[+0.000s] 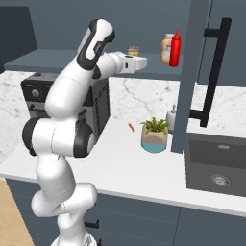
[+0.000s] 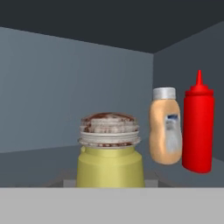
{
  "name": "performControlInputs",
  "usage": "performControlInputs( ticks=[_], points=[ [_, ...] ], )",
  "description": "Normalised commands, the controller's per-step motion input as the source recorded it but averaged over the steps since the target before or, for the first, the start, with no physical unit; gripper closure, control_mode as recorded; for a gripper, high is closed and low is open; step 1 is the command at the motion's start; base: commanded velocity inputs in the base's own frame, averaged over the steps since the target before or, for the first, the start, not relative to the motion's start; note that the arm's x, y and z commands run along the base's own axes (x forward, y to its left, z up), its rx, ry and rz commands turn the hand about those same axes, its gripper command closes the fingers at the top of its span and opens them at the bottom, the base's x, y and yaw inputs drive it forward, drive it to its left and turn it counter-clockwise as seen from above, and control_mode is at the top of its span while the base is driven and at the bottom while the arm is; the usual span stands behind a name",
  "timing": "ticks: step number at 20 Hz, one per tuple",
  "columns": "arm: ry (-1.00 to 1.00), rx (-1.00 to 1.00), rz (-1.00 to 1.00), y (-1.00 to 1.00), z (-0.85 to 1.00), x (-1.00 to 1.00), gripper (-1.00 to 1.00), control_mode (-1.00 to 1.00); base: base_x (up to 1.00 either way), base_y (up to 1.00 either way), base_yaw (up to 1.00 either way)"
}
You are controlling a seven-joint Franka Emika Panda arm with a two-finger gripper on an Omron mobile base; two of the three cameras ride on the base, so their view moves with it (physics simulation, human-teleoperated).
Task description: Put the shaker and condiment bottle from the counter next to their counterparts in the cabinet.
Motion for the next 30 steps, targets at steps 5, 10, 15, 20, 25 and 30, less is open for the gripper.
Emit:
performControlInputs(
  ticks=[5,10,15,20,25,30],
  points=[
    [0.00,0.04,0.01,0.00,-0.04,0.15,1.00,-1.00,0.00,0.00,0.00],
    [0.00,0.02,0.01,0.00,-0.12,0.14,1.00,-1.00,0.00,0.00,0.00],
    [-0.01,0.00,0.00,0.00,-0.20,0.14,1.00,-1.00,0.00,0.00,0.00],
    [-0.02,0.00,0.00,0.00,-0.22,0.07,1.00,-1.00,0.00,0.00,0.00],
    [-0.01,0.00,0.00,0.00,-0.24,0.00,-1.00,-1.00,0.00,0.00,0.00],
    [-0.02,0.01,0.00,0.00,-0.05,-0.02,-1.00,-1.00,0.00,0.00,0.00]
  ],
)
